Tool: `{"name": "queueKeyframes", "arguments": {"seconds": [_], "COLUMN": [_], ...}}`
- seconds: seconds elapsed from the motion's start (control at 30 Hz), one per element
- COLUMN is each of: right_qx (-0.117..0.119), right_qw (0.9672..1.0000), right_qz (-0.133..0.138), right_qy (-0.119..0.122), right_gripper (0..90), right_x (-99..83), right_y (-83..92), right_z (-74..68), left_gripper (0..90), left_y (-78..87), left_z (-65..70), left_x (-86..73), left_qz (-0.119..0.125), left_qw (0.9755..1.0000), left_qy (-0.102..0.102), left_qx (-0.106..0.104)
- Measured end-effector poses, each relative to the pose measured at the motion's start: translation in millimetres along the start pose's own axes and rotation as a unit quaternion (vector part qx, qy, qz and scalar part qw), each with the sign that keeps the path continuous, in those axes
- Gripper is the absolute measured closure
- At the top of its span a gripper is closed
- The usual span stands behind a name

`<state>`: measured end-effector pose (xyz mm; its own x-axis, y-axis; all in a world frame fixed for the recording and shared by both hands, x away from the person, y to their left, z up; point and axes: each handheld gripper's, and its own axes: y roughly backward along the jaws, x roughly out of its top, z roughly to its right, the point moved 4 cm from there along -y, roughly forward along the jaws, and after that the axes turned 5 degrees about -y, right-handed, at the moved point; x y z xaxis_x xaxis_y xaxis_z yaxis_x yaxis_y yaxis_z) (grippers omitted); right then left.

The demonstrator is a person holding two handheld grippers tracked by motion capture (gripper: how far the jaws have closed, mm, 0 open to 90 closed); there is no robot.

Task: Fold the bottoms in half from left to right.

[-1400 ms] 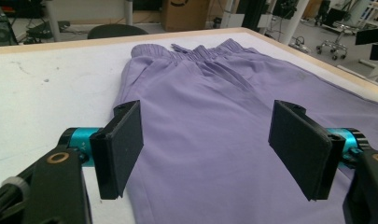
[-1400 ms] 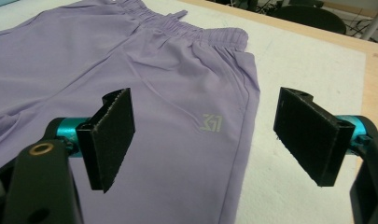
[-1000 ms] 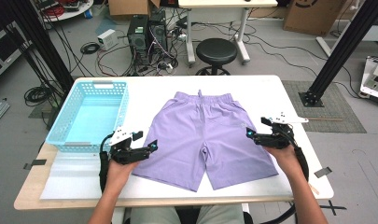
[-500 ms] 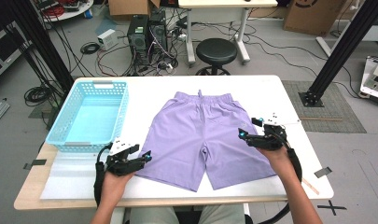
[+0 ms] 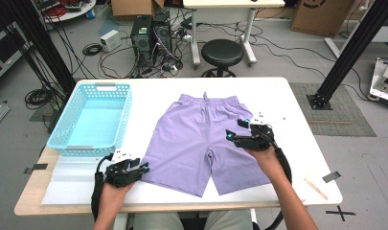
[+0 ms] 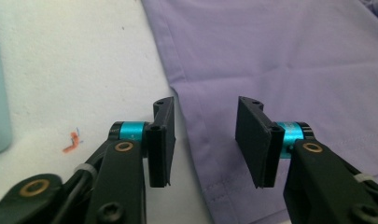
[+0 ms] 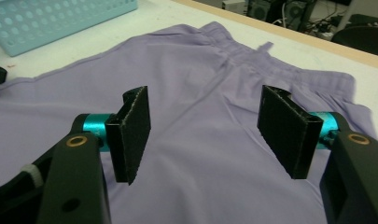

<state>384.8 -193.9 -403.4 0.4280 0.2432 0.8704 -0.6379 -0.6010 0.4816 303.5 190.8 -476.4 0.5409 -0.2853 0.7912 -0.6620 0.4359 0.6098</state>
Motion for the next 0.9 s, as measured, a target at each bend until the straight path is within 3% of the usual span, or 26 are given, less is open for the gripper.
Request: {"name": "queueKeyframes", "arguments": {"seconds": [0.23,0.53,0.63,0.77,0.9], "right_qx": [0.014,0.038,0.041,0.042,0.044], "right_qw": [0.9998,0.9986,0.9983,0.9978,0.9972], "right_qz": [-0.004,-0.032,-0.038,-0.048,-0.057], "right_qy": [0.011,0.016,0.014,0.016,0.021], "right_gripper": [36.3,39.3,39.3,39.3,39.3], "right_x": [14.8,31.4,37.4,47.2,57.9], "right_y": [-22.1,-61.4,-74.2,-92.9,-110.7], "right_z": [-15.5,-31.0,-34.8,-40.5,-47.6], "left_gripper": [63.9,73.5,76.1,86.9,88.0], "left_y": [-0.2,-0.3,0.1,1.5,1.8], "left_z": [3.1,2.9,2.8,1.1,1.1], "left_x": [0.1,-0.1,-0.5,-1.4,-1.5], "left_qz": [-0.002,-0.008,-0.008,-0.008,-0.007], "left_qw": [0.9999,0.9996,0.9995,0.9996,0.9995], "left_qy": [-0.012,-0.017,-0.022,-0.025,-0.028], "left_qx": [0.005,0.021,0.020,0.013,0.010]}}
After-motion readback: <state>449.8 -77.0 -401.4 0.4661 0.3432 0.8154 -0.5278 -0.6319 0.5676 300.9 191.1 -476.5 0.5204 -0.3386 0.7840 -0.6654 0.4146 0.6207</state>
